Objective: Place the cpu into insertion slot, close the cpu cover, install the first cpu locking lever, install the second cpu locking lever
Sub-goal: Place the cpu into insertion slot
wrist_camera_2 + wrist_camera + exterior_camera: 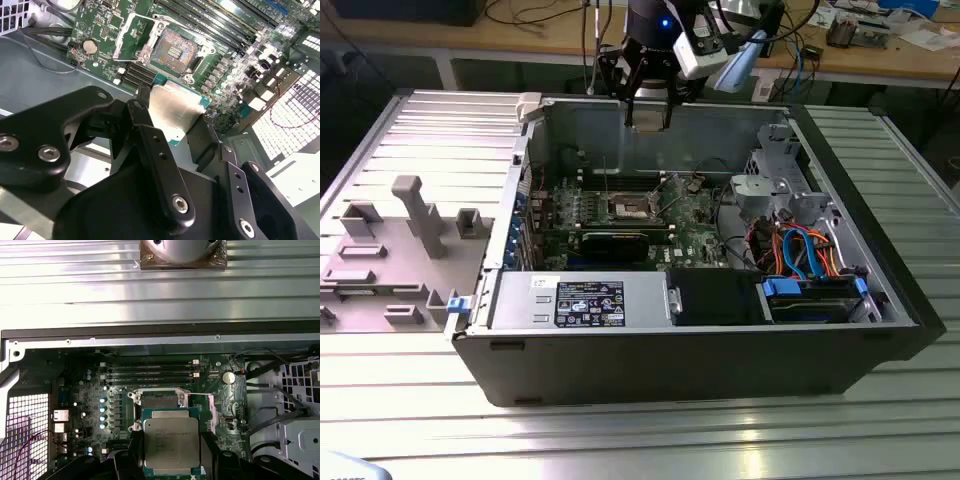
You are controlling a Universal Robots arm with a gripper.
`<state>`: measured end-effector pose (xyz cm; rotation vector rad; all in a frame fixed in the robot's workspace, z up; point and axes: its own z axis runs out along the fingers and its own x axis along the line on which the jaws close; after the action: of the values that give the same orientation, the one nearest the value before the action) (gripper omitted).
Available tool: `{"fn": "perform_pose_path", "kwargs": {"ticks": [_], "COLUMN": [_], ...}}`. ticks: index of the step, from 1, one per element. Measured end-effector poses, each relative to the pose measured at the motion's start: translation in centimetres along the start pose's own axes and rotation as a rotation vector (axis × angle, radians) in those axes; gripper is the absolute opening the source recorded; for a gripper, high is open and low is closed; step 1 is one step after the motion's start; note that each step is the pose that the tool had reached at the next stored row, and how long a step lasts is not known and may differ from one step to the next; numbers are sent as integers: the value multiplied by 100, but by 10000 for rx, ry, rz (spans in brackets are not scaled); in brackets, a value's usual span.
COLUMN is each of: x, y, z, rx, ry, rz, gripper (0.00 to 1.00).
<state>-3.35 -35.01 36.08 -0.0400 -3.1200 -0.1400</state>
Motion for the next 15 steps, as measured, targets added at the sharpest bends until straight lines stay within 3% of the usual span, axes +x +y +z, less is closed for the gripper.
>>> {"fn": "perform_pose_path", "kwargs": {"ticks": [9,11,15], "x": [16,72,72], "y": [-2,-16,-16], "z": [13,154,158], "rx": [0,0,0], "ry": [0,0,0], "rz": [0,0,0], "gripper": [55,55,55]}}
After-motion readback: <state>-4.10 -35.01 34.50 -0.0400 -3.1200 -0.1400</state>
